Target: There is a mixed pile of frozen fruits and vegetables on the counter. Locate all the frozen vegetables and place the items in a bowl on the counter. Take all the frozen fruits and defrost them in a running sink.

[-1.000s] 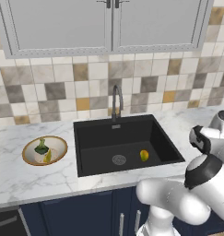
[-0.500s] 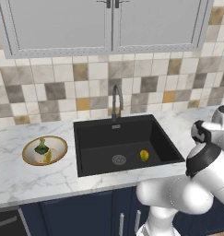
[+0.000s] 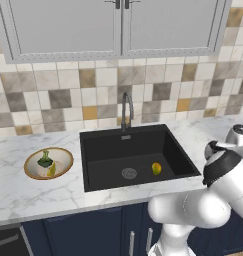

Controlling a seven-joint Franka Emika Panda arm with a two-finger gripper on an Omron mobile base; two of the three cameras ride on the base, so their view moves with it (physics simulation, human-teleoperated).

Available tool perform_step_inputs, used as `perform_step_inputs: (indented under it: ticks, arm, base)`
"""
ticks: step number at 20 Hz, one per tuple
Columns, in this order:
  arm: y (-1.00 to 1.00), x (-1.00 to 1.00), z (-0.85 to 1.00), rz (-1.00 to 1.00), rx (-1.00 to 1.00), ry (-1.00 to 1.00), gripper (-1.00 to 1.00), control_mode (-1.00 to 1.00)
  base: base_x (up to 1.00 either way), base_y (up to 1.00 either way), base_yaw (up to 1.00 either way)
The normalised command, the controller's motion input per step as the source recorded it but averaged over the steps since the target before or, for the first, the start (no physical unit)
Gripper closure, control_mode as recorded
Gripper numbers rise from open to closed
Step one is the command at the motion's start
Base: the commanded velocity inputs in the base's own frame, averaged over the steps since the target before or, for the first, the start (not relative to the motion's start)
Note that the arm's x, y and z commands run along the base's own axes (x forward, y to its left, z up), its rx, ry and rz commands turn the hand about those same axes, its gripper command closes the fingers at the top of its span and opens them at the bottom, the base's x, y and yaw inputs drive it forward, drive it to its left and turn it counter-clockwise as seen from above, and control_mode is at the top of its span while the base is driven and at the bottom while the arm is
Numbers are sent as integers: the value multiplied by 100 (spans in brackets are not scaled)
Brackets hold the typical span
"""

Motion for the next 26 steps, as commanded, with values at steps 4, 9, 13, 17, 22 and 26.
perform_step_inputs:
  ticks: [4, 9, 13, 17, 22, 26]
  arm:
    - [-3, 0, -13, 1, -1, 0, -100, -100]
    - [-33, 1, -1, 0, 0, 0, -100, -100]
    - [-42, 19, 0, 0, 0, 0, -100, -100]
    - [-4, 44, -6, 0, 0, 4, -100, -100]
    - [1, 26, -30, 1, 0, 5, 100, -100]
    - [0, -17, -22, 5, 0, 0, 100, -100]
  base:
    - [0, 0, 0]
    - [0, 0, 0]
    - [0, 0, 0]
    - [0, 0, 0]
    - [0, 0, 0]
    - [0, 0, 0]
